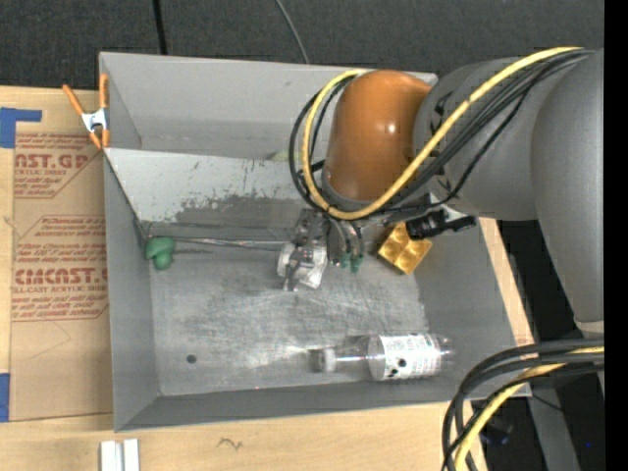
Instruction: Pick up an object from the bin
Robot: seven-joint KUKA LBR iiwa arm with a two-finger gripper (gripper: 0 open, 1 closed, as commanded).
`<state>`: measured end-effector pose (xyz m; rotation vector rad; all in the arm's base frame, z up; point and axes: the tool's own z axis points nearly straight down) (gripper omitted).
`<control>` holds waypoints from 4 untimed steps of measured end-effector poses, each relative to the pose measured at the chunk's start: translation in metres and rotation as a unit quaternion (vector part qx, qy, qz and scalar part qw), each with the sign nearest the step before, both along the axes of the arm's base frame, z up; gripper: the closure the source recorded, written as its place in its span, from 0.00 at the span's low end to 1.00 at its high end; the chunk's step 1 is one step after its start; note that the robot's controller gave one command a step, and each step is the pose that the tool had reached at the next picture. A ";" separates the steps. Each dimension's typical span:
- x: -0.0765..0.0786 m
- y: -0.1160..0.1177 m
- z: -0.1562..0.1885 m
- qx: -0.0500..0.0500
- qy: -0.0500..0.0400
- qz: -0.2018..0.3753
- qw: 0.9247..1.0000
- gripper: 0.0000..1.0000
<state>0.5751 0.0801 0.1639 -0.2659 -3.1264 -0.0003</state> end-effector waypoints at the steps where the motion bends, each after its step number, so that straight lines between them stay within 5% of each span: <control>1: 0.001 0.000 -0.023 0.001 -0.009 -0.004 1.000 1.00; 2: -0.028 0.005 -0.092 0.001 -0.005 -0.012 1.000 0.00; 3: -0.028 0.005 -0.092 0.001 -0.006 -0.012 1.000 0.00; 4: -0.017 -0.029 -0.089 0.001 -0.007 -0.004 1.000 1.00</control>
Offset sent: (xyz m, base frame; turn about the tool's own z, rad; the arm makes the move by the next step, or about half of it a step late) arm -0.0307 0.0040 -0.0939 0.0232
